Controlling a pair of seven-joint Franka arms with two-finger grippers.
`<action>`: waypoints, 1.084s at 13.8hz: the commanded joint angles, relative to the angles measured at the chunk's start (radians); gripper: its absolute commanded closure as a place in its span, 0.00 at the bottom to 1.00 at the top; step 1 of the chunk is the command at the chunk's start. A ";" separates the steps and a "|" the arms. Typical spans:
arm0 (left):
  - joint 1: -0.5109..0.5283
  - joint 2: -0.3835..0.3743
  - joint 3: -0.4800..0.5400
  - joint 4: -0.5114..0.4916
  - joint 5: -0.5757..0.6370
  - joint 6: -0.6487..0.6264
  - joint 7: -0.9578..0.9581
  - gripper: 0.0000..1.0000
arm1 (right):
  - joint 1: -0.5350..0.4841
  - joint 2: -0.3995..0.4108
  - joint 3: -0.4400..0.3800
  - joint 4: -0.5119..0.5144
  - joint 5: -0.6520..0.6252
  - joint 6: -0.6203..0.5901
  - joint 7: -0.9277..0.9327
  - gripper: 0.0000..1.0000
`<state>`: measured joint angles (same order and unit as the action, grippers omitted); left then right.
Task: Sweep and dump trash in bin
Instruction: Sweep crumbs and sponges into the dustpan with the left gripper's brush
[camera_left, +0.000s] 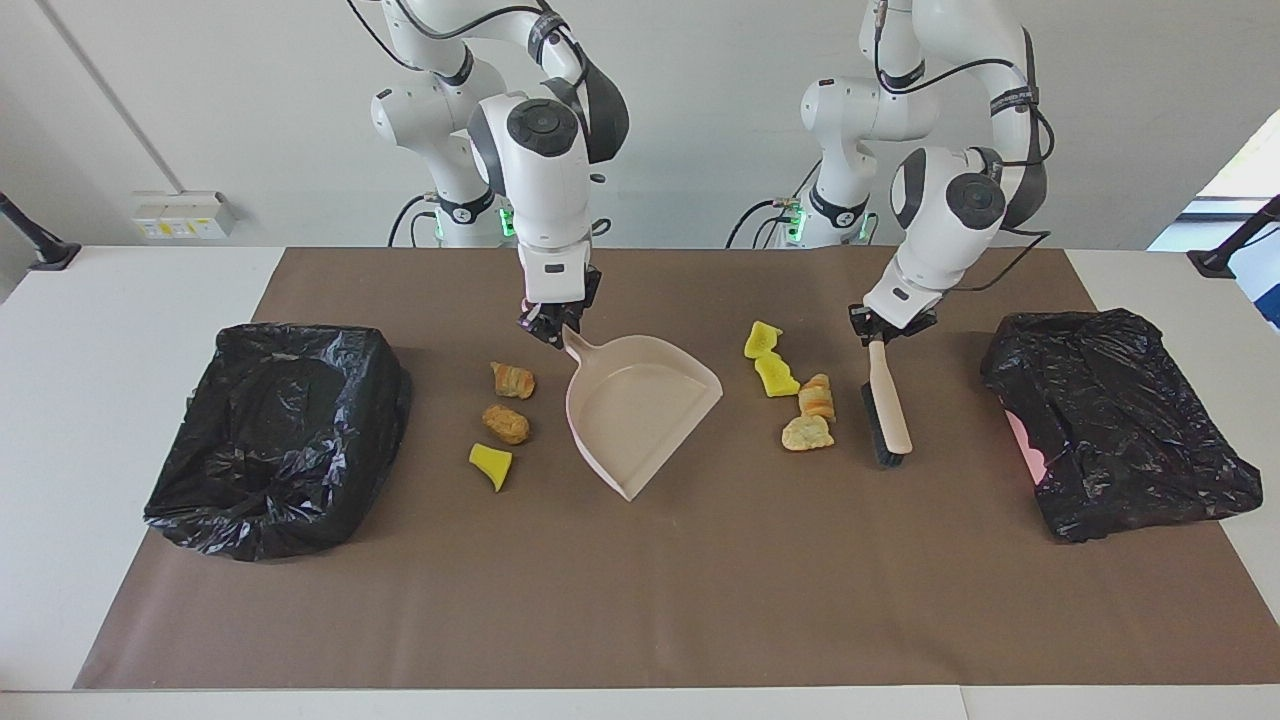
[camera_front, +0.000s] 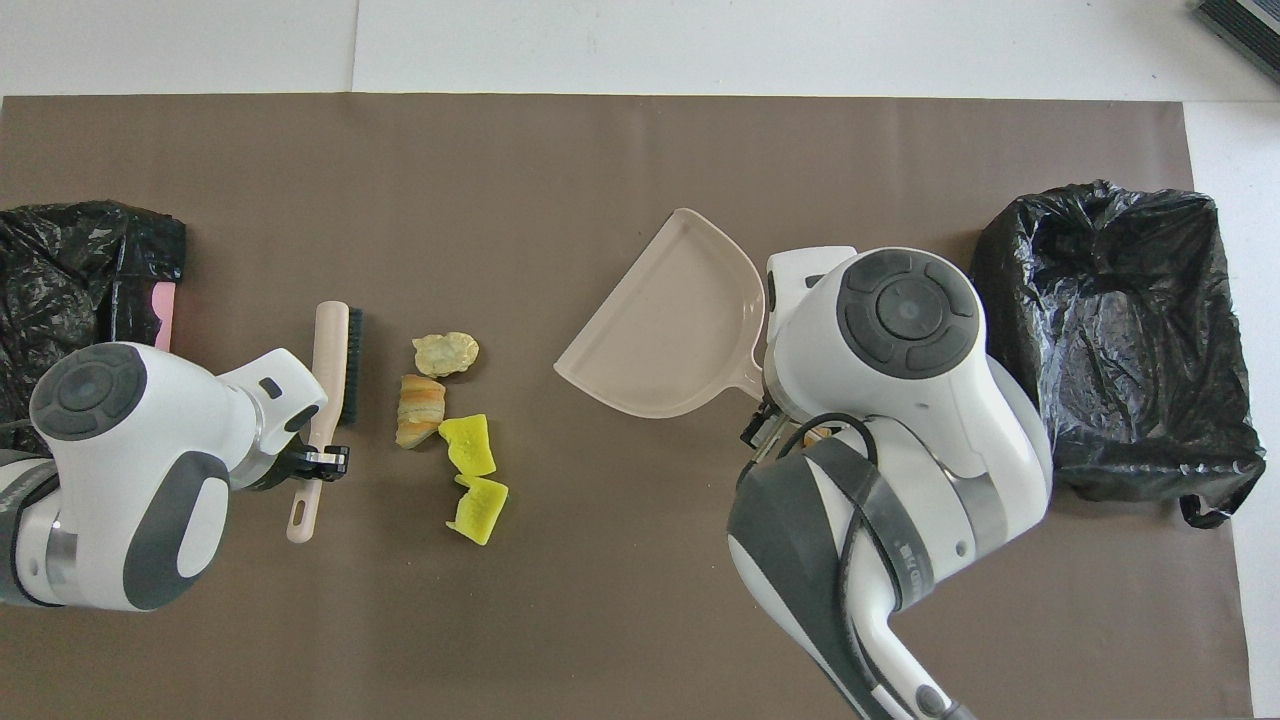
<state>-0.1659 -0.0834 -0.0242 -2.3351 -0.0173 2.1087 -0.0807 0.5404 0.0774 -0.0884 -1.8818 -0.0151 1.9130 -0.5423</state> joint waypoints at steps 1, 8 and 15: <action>-0.006 0.022 0.003 0.007 0.019 0.017 0.010 1.00 | -0.010 -0.062 0.003 -0.094 -0.009 0.018 -0.268 1.00; -0.017 0.025 0.000 0.005 0.019 0.005 0.041 1.00 | 0.093 -0.041 0.004 -0.175 -0.003 0.032 -0.245 1.00; -0.107 0.022 -0.002 -0.018 0.011 0.005 0.041 1.00 | 0.202 0.078 0.004 -0.174 -0.003 0.156 -0.013 1.00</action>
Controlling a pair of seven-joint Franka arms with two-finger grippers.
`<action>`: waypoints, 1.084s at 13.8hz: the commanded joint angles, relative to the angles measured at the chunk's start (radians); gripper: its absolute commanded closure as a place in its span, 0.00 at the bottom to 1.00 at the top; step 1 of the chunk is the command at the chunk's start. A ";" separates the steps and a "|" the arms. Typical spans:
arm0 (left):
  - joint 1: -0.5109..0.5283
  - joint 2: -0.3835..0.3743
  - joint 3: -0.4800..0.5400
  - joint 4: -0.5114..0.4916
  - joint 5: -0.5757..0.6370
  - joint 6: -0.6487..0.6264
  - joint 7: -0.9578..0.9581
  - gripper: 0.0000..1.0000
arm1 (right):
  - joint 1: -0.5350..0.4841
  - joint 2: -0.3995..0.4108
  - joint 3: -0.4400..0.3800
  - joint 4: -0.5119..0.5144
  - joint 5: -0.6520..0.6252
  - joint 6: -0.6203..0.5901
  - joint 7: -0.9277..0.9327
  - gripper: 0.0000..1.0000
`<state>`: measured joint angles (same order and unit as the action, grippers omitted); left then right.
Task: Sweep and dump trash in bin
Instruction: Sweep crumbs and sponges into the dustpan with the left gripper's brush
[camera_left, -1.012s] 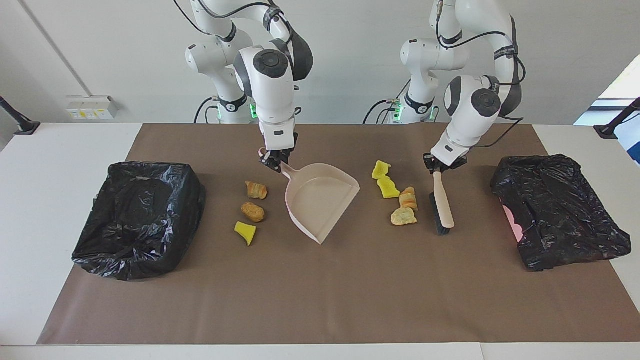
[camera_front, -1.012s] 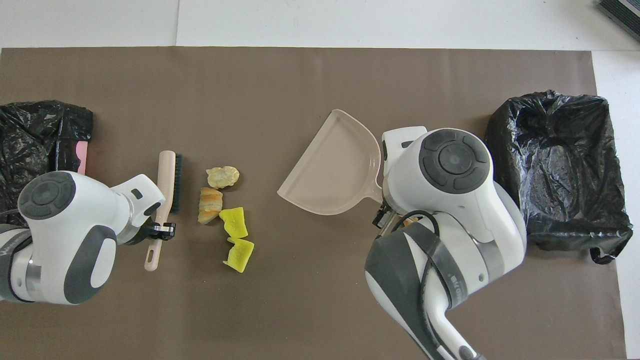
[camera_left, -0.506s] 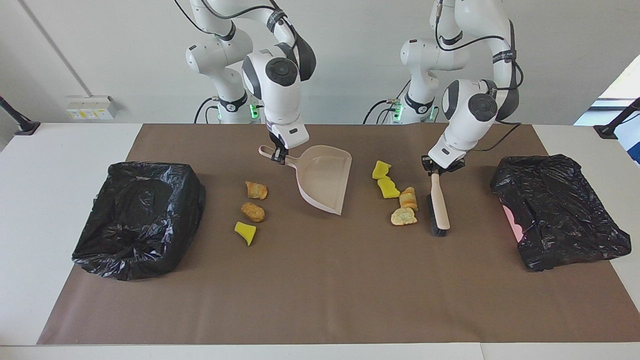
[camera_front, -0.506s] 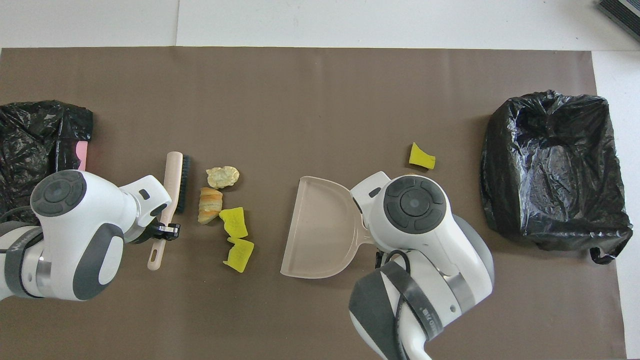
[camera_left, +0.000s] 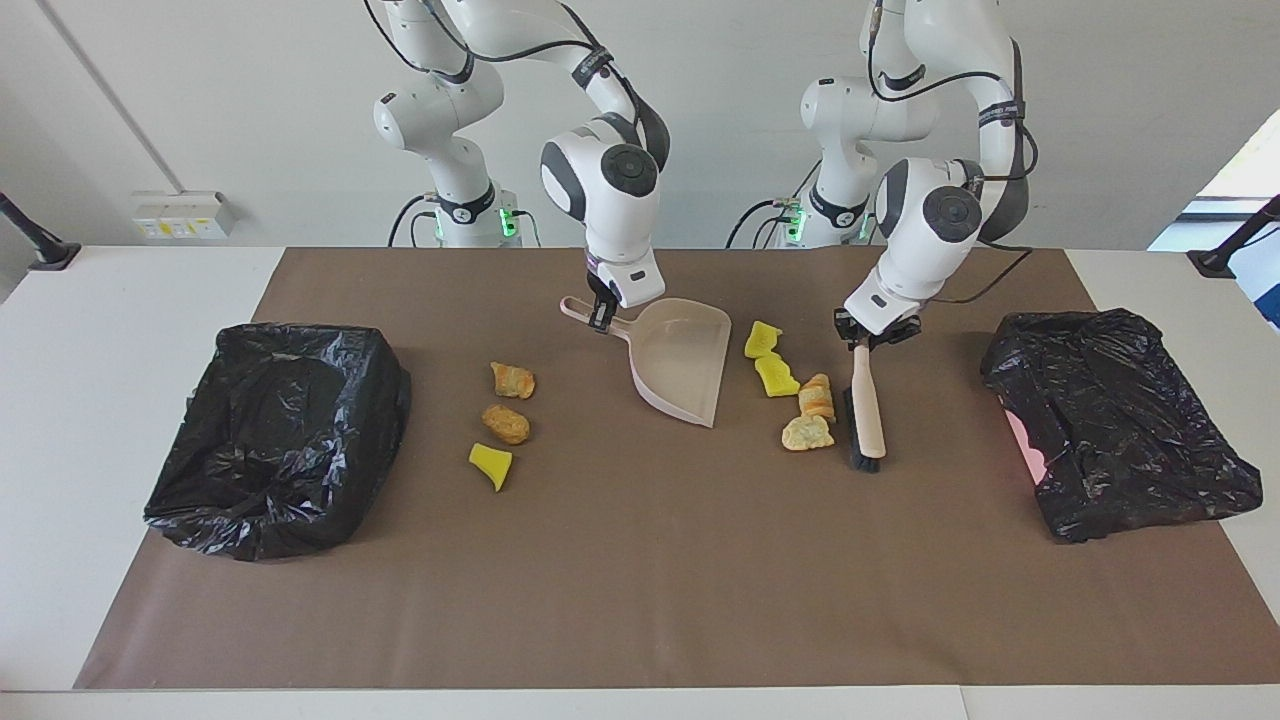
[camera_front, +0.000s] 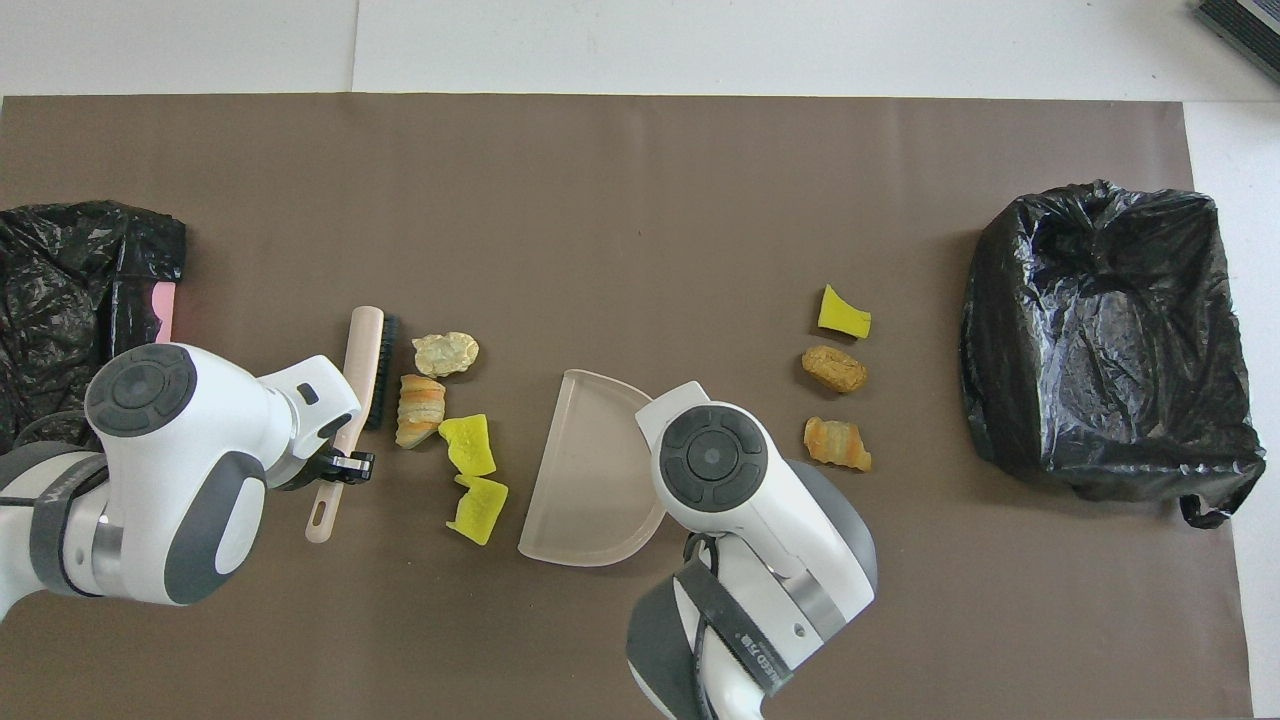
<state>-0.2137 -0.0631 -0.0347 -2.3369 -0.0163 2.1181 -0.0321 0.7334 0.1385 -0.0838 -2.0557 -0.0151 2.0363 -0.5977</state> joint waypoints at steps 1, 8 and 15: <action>-0.076 -0.001 0.007 -0.021 0.007 -0.007 -0.011 1.00 | 0.009 0.016 -0.001 0.000 -0.003 0.033 0.044 1.00; -0.341 -0.032 0.007 -0.025 -0.149 -0.044 -0.095 1.00 | 0.009 0.016 -0.001 0.000 -0.003 0.028 0.045 1.00; -0.379 -0.038 0.016 0.096 -0.195 -0.158 -0.158 1.00 | 0.009 0.016 -0.001 0.000 -0.003 0.027 0.045 1.00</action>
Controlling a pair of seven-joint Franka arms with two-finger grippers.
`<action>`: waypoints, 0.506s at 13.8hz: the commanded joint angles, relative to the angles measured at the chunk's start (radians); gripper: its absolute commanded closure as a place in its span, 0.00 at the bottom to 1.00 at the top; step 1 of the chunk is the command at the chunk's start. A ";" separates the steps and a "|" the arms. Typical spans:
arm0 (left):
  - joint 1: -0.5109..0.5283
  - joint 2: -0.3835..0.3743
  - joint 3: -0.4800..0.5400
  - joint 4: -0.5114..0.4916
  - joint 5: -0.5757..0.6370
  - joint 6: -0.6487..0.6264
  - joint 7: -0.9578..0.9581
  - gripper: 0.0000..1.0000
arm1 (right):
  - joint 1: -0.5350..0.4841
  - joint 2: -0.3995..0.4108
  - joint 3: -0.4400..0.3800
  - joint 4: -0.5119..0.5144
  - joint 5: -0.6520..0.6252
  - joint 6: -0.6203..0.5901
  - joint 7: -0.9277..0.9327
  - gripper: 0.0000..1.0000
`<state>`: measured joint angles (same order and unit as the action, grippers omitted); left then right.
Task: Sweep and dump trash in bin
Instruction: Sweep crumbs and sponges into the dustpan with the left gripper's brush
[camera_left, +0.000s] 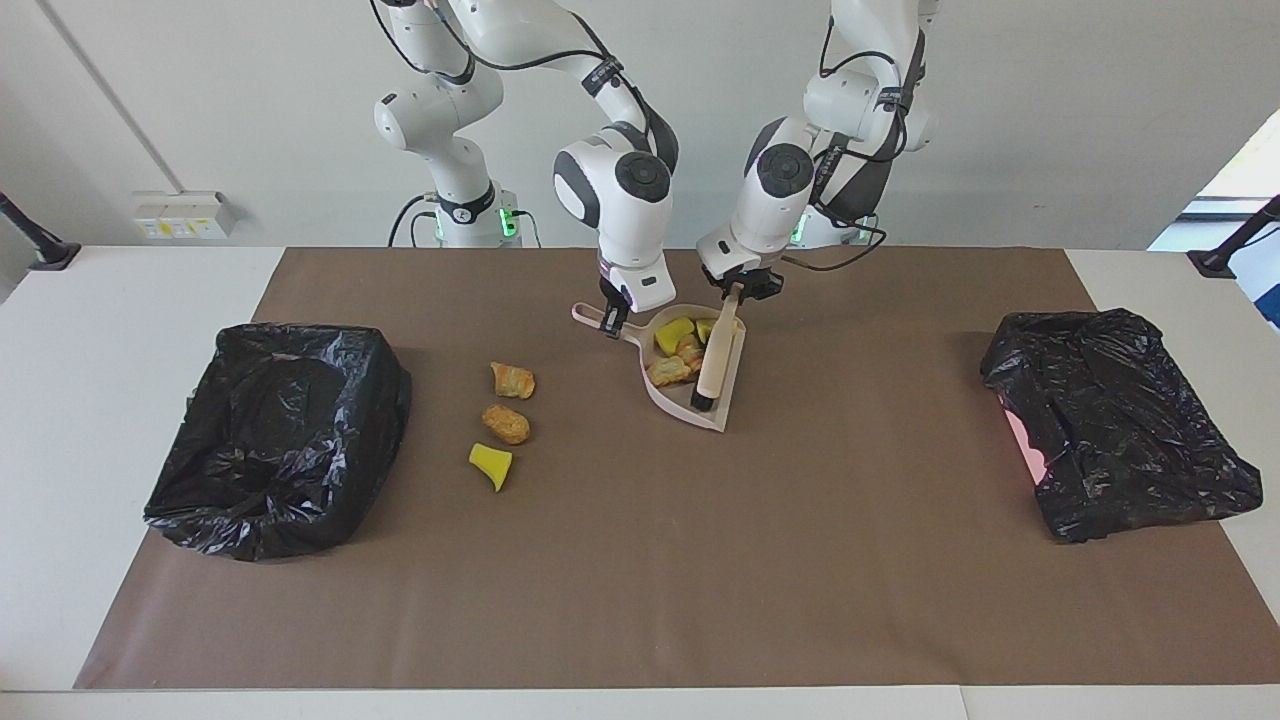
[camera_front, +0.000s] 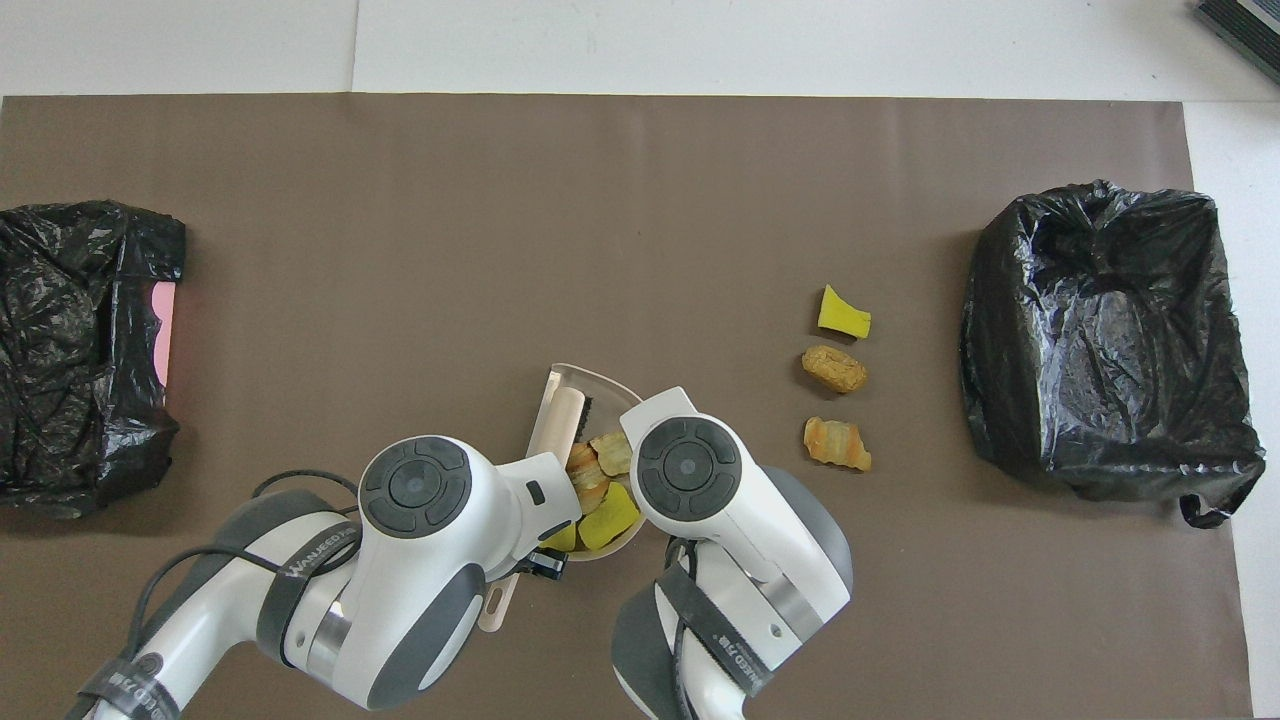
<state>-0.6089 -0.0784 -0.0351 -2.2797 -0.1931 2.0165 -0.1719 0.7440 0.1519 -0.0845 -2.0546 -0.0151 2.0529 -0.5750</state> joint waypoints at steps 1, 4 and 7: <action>0.036 -0.030 0.017 0.045 -0.019 -0.073 -0.061 1.00 | -0.002 0.003 0.000 0.001 -0.003 0.010 0.023 1.00; 0.067 -0.043 0.017 0.039 -0.017 -0.084 -0.245 1.00 | -0.003 0.005 0.000 0.007 -0.003 0.003 0.020 1.00; 0.107 -0.044 0.021 0.020 -0.008 -0.061 -0.313 1.00 | -0.026 -0.014 -0.003 0.020 -0.003 -0.029 -0.008 1.00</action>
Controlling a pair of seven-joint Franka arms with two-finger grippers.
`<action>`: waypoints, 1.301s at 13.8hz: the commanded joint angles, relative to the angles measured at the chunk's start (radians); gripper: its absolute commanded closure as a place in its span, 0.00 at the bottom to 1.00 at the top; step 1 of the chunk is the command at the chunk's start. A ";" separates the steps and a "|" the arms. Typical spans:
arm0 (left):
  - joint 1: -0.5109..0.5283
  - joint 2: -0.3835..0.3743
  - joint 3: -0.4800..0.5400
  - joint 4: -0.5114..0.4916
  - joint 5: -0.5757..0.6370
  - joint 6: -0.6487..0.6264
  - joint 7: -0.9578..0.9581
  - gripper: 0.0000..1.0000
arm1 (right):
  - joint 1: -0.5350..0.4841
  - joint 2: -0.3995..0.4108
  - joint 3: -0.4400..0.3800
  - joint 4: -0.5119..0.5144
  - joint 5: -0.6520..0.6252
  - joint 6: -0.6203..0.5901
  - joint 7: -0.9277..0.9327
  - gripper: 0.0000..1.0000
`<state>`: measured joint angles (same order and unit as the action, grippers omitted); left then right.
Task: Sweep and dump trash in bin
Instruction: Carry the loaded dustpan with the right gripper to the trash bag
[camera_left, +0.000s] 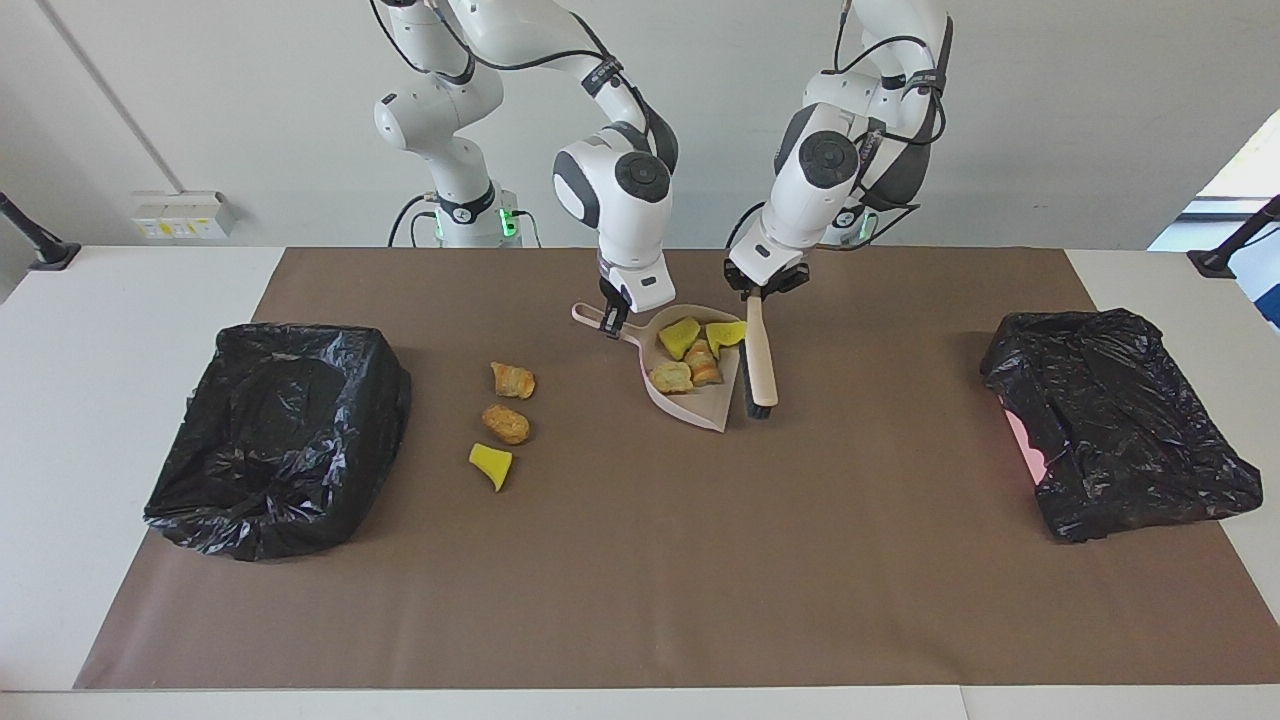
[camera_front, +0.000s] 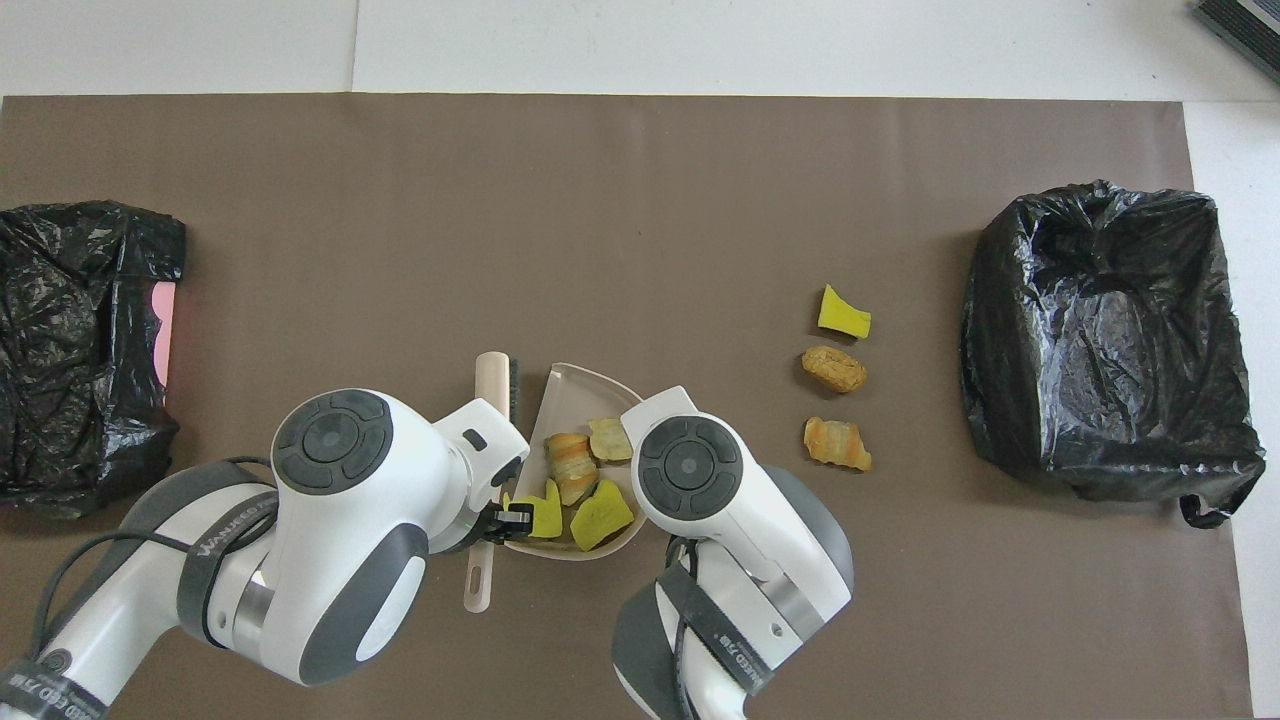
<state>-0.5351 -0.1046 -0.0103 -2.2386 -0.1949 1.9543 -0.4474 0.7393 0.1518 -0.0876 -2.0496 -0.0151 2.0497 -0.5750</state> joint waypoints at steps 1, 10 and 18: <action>0.043 -0.033 -0.004 -0.044 -0.003 0.003 -0.037 1.00 | -0.041 -0.029 0.000 0.022 -0.003 -0.039 -0.025 1.00; -0.153 -0.125 -0.065 -0.153 0.006 0.101 -0.278 1.00 | -0.398 -0.230 -0.012 0.147 -0.005 -0.307 -0.319 1.00; -0.423 -0.127 -0.145 -0.234 0.006 0.180 -0.594 1.00 | -0.871 -0.190 -0.017 0.262 -0.164 -0.330 -0.695 1.00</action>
<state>-0.9129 -0.1964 -0.1702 -2.4292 -0.1943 2.1056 -0.9905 -0.0821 -0.0696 -0.1196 -1.8138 -0.0865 1.7029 -1.2191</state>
